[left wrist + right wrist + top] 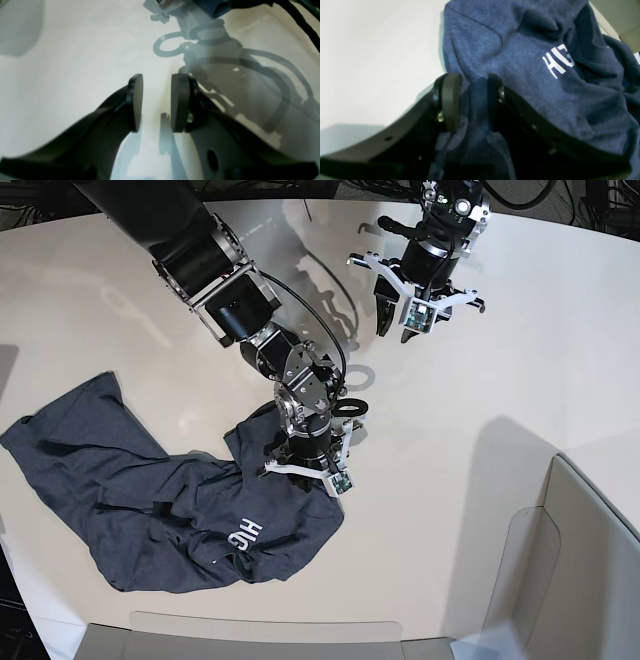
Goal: Layout the t-shirt on the table in an organized manner, then fold the t-shirt properly
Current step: 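Lift the right gripper away from the shirt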
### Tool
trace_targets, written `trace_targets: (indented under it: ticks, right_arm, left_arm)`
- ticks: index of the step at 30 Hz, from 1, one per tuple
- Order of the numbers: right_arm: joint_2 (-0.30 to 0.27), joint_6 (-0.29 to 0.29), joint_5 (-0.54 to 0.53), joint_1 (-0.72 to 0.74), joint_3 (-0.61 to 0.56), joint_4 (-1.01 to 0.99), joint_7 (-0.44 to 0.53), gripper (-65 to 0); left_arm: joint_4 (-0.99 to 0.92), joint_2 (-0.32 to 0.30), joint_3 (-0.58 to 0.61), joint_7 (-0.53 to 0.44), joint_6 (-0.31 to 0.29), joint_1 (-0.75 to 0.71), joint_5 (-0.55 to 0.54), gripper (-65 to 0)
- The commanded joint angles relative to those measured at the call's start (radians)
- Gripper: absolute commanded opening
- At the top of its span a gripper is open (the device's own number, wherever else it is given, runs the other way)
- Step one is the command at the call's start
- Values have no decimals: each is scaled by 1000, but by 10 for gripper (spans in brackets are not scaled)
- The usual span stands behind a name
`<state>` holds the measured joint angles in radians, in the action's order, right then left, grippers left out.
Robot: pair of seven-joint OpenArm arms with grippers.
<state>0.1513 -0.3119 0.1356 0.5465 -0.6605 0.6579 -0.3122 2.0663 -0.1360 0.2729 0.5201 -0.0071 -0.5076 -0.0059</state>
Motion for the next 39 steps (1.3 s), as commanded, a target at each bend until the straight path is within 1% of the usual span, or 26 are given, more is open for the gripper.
trace_targets:
  ticks: [1, 3, 4, 5, 9, 11, 17, 22, 24, 28, 31, 34, 39]
  right_arm:
    - [6, -2, 2, 24, 3, 0, -20, -487]
    - [6, 0, 2, 20, 3, -2, -20, -568]
    - [6, 0, 2, 19, 3, -2, -21, -632]
    - [6, 0, -3, 17, 3, -2, -25, -650]
    - [6, 0, 2, -10, -3, 38, -107, -650]
    - [6, 0, 3, -53, -3, 93, -130, -650]
    - [6, 0, 14, -236, -8, 395, -304, -650]
    - [-66, 1, 117, -400, -8, 693, -494, -650]
    - [-94, 1, 138, -458, -8, 791, -549, -650]
    - [-147, 1, 144, -558, -8, 960, -631, -650]
    - [-184, 1, 143, -612, -40, 1054, -667, -650]
    - [-206, 1, 138, -636, -81, 1098, -671, -650]
    - [-184, 1, 143, -639, -112, 1134, -710, -649]
  left_arm:
    - [18, 0, 1, -28, 3, -4, 4, -468]
    - [18, 0, 1, -30, 3, -4, 4, -469]
    - [18, 0, 1, -31, 3, -4, 4, -470]
    - [18, 0, 1, -33, 3, -4, 4, -475]
    - [18, -1, -1, -33, 3, -4, 4, -523]
    - [18, -1, -2, -35, 3, -4, 4, -527]
    - [20, -1, -91, -38, 3, -4, 4, -525]
    - [20, -1, -157, -39, 3, -6, 2, -524]
    - [20, 0, -172, -39, 3, -3, 2, -524]
    - [20, 0, -185, -39, 3, 2, 2, -524]
    - [20, 0, -185, -39, 3, 2, -7, -523]
    - [20, -1, -192, -39, 3, 2, -92, -523]
    - [20, -4, -263, -39, 3, 2, -260, -486]
